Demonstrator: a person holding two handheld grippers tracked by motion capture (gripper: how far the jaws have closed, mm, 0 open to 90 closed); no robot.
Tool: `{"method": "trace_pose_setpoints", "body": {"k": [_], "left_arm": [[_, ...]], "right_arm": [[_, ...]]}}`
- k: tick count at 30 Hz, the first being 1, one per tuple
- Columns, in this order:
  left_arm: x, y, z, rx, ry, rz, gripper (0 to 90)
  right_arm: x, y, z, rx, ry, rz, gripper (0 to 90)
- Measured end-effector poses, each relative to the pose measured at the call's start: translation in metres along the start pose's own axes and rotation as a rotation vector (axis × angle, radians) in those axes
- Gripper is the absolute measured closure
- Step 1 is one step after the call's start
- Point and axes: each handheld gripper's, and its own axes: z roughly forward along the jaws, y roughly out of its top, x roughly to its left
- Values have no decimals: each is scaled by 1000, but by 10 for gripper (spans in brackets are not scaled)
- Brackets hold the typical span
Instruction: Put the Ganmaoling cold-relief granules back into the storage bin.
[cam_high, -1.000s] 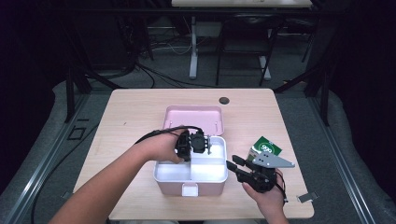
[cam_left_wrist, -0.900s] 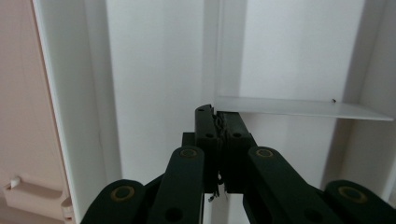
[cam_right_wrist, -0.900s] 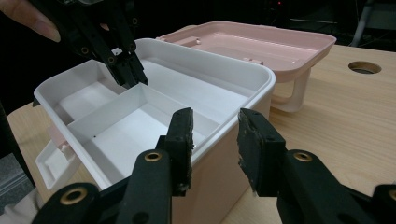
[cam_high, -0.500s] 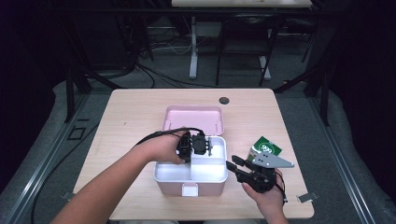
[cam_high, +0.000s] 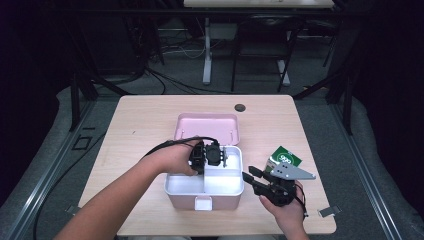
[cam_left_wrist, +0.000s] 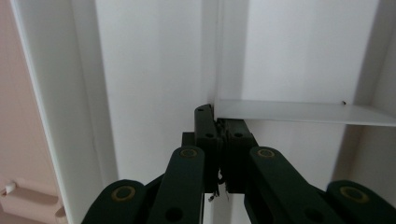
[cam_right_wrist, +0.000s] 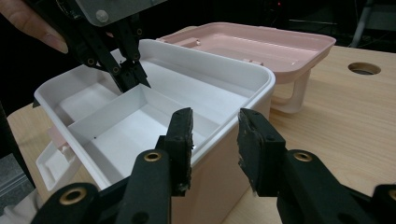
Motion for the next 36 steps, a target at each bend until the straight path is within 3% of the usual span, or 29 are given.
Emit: {"method": "trace_pose_setpoints", "body": {"k": [14, 20, 27, 33, 36], "left_arm": [[0, -4, -14, -22, 16, -9, 894], [0, -9, -26, -60, 32, -44, 893], [3, -18, -38, -63, 35, -87, 893], [8, -28, -38, -69, 24, -168, 893], [14, -36, -38, -87, -8, -270, 892]], "right_arm": [[-11, 6, -16, -42, -37, 35, 631], [-16, 8, -21, -60, -51, 54, 616], [-18, 7, -21, -66, -59, 65, 616], [-18, 6, -19, -61, -57, 63, 616], [-18, 5, -18, -57, -56, 71, 616]]}}
